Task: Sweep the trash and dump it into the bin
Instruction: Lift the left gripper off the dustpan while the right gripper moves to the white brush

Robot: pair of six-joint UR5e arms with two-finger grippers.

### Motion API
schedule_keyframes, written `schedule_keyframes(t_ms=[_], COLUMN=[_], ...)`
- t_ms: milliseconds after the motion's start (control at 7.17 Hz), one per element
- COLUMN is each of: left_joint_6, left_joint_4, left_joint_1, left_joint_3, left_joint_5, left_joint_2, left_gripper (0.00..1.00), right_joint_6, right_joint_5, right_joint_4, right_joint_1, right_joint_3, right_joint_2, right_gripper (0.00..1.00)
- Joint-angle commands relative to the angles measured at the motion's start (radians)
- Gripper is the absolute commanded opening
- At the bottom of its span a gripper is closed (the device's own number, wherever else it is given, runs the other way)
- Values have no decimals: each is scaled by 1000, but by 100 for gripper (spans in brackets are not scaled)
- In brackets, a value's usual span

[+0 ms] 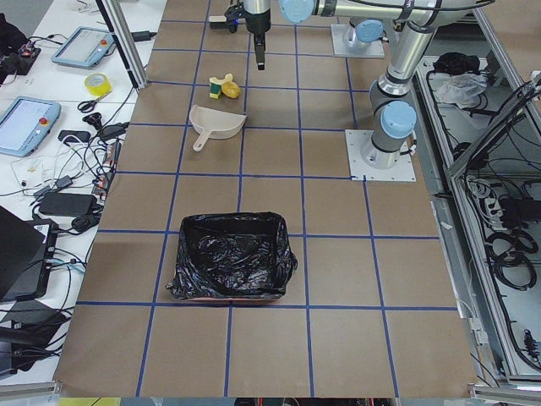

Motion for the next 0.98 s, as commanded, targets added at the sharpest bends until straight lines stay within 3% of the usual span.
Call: schedule_keyframes(t_ms=[0, 140, 419, 837], left_joint_6=[0, 3, 267, 551], left_joint_4=[0, 2, 15, 103], left_joint_1=[0, 1, 15, 86], left_joint_3=[-1, -1, -1, -30], left_joint_5=[0, 1, 5, 1], left_joint_2=[0, 0, -12, -68], left_gripper=[100, 100, 97, 98], right_joint_6=[-3, 0, -32, -335], right_joint_5=[-2, -4, -36, -30], right_joint_4=[-15, -11, -14, -37], right_joint_1=[-2, -5, -53, -254], right_joint_3=[1, -1, 8, 10], right_joint_2=[0, -6, 8, 36], right_gripper=[100, 100, 100, 100])
